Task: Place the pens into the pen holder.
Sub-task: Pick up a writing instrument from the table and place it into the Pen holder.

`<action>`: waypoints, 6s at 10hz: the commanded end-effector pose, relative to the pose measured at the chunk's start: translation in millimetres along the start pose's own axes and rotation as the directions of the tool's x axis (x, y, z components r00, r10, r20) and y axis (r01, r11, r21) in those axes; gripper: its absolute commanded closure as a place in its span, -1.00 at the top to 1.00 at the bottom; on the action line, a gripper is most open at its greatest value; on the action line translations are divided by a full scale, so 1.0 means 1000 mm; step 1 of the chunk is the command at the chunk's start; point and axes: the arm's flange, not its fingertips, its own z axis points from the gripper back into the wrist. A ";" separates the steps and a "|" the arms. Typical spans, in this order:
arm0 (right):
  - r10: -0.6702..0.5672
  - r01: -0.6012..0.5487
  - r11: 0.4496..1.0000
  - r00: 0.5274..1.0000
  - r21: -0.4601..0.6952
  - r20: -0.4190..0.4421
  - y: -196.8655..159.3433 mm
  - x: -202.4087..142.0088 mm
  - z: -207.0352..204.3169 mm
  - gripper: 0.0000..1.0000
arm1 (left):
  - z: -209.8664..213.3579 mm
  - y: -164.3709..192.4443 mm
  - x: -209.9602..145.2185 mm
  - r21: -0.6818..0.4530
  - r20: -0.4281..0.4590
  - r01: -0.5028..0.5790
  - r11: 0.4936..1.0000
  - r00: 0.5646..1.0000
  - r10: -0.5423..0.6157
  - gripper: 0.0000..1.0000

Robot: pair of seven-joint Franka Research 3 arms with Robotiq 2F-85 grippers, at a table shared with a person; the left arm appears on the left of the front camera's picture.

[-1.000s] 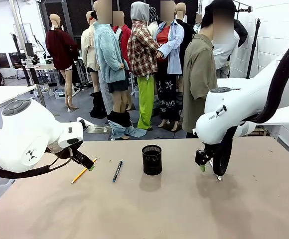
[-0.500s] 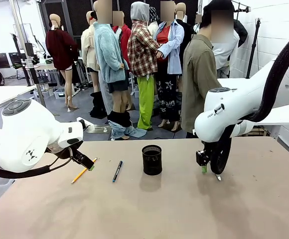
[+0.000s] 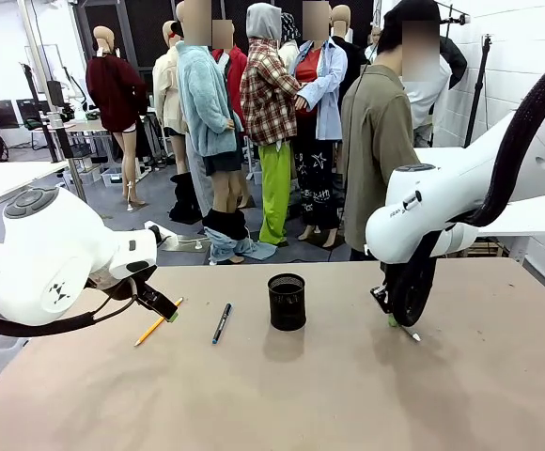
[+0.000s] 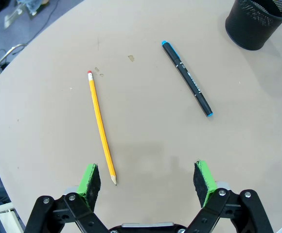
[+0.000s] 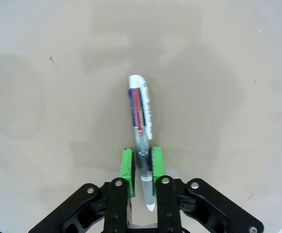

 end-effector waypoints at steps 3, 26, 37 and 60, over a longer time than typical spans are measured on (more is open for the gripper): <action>0.018 -0.017 0.999 0.999 0.036 -0.031 -0.003 0.002 0.002 -1.00 | 0.000 0.001 0.000 0.000 0.001 -0.003 1.000 1.000 0.003 1.00; 0.386 -0.988 0.148 0.024 -0.036 0.922 0.092 0.036 0.073 -1.00 | 0.000 0.001 0.000 0.000 0.001 -0.003 1.000 1.000 0.003 1.00; 0.398 -0.978 0.204 0.130 0.050 0.908 0.077 0.078 0.039 -0.15 | 0.000 0.001 0.000 0.000 0.001 -0.003 1.000 1.000 0.003 1.00; -0.303 0.300 0.953 0.948 0.046 0.100 -0.113 -0.117 0.167 0.34 | 0.000 0.000 0.000 0.000 0.000 0.001 1.000 1.000 -0.001 1.00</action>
